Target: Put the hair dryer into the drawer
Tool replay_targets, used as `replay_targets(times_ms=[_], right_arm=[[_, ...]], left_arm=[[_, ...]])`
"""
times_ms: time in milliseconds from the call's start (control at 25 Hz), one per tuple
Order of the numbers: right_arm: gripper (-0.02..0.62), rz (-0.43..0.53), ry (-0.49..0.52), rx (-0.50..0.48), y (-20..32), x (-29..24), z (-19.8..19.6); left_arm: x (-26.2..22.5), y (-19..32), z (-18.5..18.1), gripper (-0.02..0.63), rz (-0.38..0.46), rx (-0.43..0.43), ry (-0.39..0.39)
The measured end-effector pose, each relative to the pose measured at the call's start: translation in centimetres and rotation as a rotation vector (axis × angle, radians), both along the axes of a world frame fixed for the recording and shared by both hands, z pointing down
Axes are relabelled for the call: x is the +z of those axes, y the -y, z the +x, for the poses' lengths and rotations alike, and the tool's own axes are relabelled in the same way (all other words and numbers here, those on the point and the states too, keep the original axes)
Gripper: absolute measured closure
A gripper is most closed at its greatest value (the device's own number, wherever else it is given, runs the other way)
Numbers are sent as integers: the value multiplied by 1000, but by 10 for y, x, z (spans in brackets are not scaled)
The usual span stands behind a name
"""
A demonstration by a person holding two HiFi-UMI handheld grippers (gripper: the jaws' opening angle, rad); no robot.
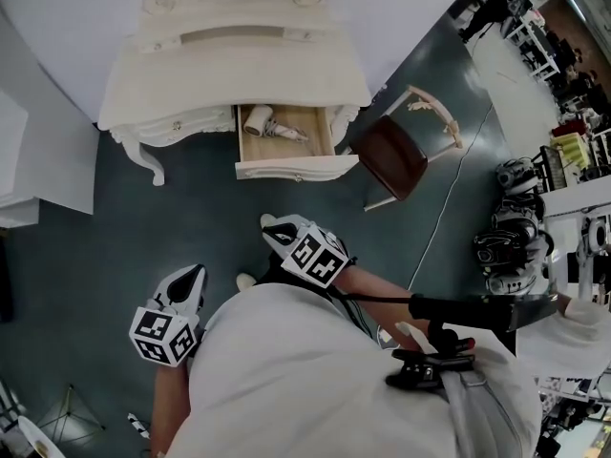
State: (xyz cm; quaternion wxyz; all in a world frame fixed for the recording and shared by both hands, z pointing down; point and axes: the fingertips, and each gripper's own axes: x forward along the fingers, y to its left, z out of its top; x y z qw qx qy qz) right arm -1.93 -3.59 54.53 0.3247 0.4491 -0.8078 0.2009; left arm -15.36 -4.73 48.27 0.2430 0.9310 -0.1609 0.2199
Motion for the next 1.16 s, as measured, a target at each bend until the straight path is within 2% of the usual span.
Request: replay_targets(times_ms=[720, 1160], right_arm=[[597, -4, 8, -5, 16, 7, 19], [597, -8, 14, 16, 54, 16, 63]], left_arm=[[2, 21, 23, 604, -5, 10, 19], [11, 59, 61, 604, -17, 12, 40]])
